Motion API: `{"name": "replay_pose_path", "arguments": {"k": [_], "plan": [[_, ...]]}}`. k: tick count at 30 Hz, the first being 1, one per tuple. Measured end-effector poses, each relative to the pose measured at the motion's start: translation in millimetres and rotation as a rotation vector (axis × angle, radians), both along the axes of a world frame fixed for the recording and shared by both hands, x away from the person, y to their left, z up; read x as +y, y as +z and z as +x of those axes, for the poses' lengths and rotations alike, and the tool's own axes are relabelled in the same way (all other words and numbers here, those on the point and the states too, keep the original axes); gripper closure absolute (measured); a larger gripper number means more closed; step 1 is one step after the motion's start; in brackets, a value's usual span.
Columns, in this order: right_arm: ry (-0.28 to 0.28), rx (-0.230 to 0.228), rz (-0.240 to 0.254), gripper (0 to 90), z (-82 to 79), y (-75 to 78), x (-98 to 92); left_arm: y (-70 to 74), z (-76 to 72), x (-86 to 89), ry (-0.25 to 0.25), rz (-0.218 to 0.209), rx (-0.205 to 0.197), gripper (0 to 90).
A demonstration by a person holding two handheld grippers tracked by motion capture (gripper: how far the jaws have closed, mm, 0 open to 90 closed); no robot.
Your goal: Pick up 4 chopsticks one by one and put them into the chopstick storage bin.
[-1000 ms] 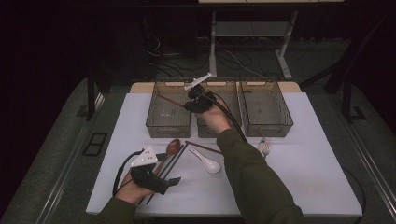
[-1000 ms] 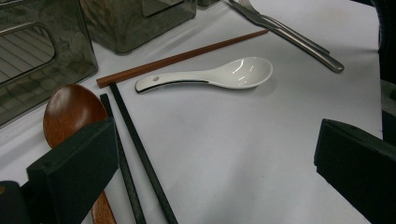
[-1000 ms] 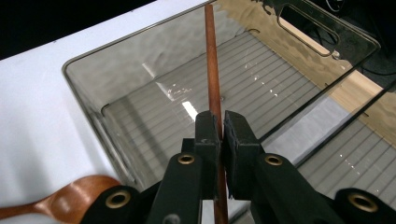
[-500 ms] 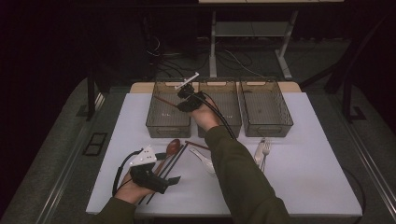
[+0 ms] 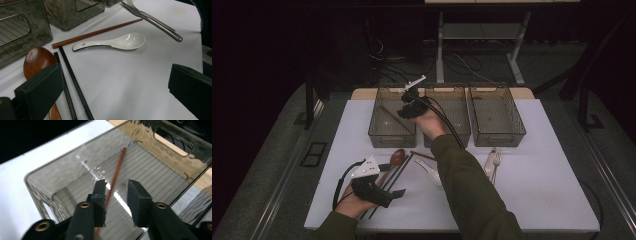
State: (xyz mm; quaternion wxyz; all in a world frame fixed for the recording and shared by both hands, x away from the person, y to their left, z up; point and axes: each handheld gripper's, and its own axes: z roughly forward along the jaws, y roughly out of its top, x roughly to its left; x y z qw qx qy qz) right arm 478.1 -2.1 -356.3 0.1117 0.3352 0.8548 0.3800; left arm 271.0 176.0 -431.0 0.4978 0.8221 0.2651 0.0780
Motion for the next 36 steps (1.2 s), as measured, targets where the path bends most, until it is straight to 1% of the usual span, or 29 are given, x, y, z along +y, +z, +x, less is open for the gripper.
{"name": "replay_pose_path", "arguments": {"k": [4,7,12,15,16,20,23,25,27,36], "plan": [[0.011,0.007,0.042,58.8,-0.9,3.9,-4.8,0.1,-0.1,0.1,0.0,-0.001,0.002,0.0],[0.026,0.008,0.055,54.0,-3.4,5.5,-8.5,-0.3,0.3,0.1,0.0,0.0,0.001,0.0],[0.065,0.003,0.08,49.5,-10.9,6.9,-17.6,-0.5,0.6,0.0,-0.001,0.004,0.0,0.0],[0.081,0.005,0.082,47.0,-16.9,7.7,-24.9,-0.6,0.8,-0.1,0.0,0.007,-0.003,0.0],[0.087,0.006,0.086,46.5,-19.1,8.1,-28.0,-0.8,0.6,-0.5,0.001,0.001,-0.001,0.0],[0.111,-0.001,0.093,44.9,-29.1,9.7,-41.5,-0.9,1.4,-0.3,0.002,0.008,-0.003,0.0],[0.128,-0.007,0.105,44.2,-36.0,10.7,-53.9,-1.0,2.4,-0.4,0.007,-0.005,0.001,0.0],[0.132,-0.014,0.108,43.9,-40.3,10.7,-62.4,-0.9,3.0,0.3,0.004,0.012,0.002,0.0],[0.134,-0.016,0.114,43.6,-44.5,10.1,-70.9,-1.7,2.8,-0.7,0.007,0.005,0.004,0.0],[0.146,-0.039,0.137,43.0,-60.3,6.4,-103.7,-2.3,3.4,-0.7,0.01,0.013,0.008,0.0]]}}
